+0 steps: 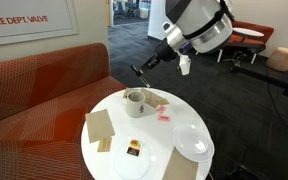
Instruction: Put the black marker inside the white mug
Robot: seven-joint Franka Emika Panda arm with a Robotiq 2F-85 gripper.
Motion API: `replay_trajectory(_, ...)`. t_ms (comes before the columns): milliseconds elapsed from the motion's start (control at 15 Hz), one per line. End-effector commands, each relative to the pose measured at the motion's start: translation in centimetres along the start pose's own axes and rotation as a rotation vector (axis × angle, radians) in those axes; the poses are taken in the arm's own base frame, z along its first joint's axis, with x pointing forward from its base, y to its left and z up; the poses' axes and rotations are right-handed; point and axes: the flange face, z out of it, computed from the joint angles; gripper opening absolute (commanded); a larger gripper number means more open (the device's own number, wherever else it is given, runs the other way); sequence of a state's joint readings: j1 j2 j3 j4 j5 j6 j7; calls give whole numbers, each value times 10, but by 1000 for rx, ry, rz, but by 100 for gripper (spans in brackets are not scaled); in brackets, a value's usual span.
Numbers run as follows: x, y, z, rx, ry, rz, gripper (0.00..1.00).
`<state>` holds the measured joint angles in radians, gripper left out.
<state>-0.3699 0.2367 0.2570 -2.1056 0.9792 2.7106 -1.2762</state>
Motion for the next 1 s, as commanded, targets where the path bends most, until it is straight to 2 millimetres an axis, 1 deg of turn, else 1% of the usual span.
replay_trajectory(0, 11, 14, -4, 33, 134, -58, 3)
replay_trajectory(200, 10, 26, -5, 93, 209, -153, 3)
replay_trajectory(400, 3, 39, -5, 203, 286, -257, 3)
replay_trajectory(600, -12, 56, -1, 308, 339, -332, 3)
replay_trajectory(800, -25, 70, 5, 380, 352, -390, 3)
replay_trajectory(933, -27, 75, 11, 384, 364, -383, 3)
